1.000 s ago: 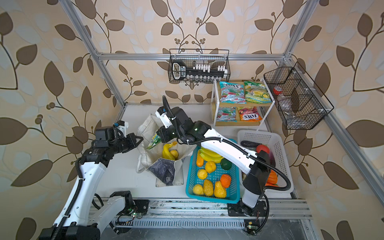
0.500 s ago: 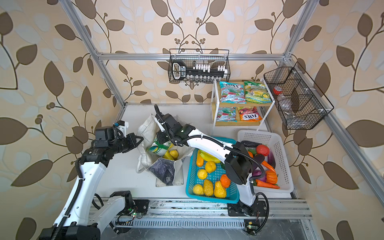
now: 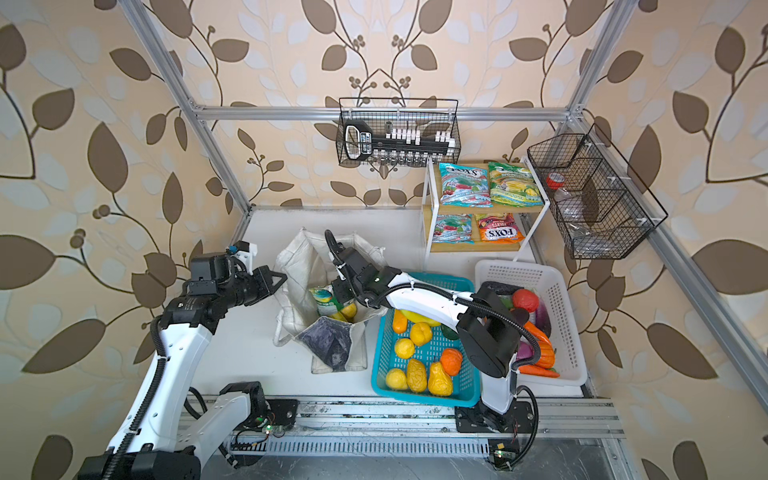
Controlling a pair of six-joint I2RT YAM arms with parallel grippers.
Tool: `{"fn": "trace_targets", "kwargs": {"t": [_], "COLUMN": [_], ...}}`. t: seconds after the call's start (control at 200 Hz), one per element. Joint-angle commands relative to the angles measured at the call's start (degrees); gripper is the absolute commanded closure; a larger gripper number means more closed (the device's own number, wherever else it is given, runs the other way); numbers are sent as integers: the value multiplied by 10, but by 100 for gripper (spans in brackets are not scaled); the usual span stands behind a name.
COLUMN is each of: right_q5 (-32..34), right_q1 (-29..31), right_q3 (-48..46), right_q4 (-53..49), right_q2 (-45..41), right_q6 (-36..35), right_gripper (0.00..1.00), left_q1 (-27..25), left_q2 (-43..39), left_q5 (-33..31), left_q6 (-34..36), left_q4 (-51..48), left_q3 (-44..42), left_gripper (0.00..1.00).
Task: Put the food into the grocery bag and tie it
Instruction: 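Open the right gripper to release the green candy bag into the tote, then move the right gripper back to the shelf toward the teal Fox's Mint Blossom bag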
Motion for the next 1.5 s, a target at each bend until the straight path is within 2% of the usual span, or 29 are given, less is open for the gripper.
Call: {"fn": "trace_targets", "kwargs": {"t": [0.0,0.065,0.095,0.115,0.135,0.31,0.335,0.35,0.36,0.485,0.505,0.515,0.53,0.73,0.845,1.01,1.15,1.419,1.494], "right_q5": [5,31,38,42,45,44,42,39,39,44,45,46,46,75,98,19,31,-132,-185], "right_q1": [8,12,14,15,16,17,17,17,17,16,16,16,16,1,-26,-109,-161,-339,-400], "right_q3": [-40,-51,-48,-44,-39,-36,-38,-38,-36,-11,-14,-15,-18,-17,-28,-87,-117,-87,-69], "right_q4": [-45,-46,-52,-58,-65,-67,-62,-63,-66,-99,-94,-91,-86,-89,-97,-49,-40,-99,-124], "right_q2": [-13,-20,-20,-19,-17,-37,-42,-44,-46,-70,-79,-83,-91,-167,-208,-293,-377,-451,-458], "right_q6": [7,10,8,7,7,12,9,10,10,3,2,2,1,14,-25,-1,-7,21,21], "right_gripper": [100,99,88,73,66,41,34,22,19,15,11,4,1,0,0,0,0,0,8], "left_q1": [4,3,4,4,4,4,4,4,4,3,3,3,3,4,3,4,4,4,4], "left_q2": [-3,-4,-3,-3,-4,0,-1,-1,-1,-1,0,0,0,-4,-6,-6,-7,-6,-9], "left_q5": [8,6,6,6,6,8,8,7,7,4,5,5,6,-2,-21,-26,-27,-28,-39], "left_q6": [-4,-3,-3,-3,-3,-5,-5,-6,-6,-6,-6,-6,-6,-5,-7,-7,-7,-11,-14], "left_q4": [16,16,16,16,16,17,17,18,18,17,17,17,16,16,13,11,10,11,4], "left_q3": [1,1,1,1,1,0,0,0,0,0,0,0,0,0,-1,1,3,1,4], "left_gripper": [100,100,100,100,100,100,100,100,100,100,100,100,100,100,100,100,100,100,100]}}
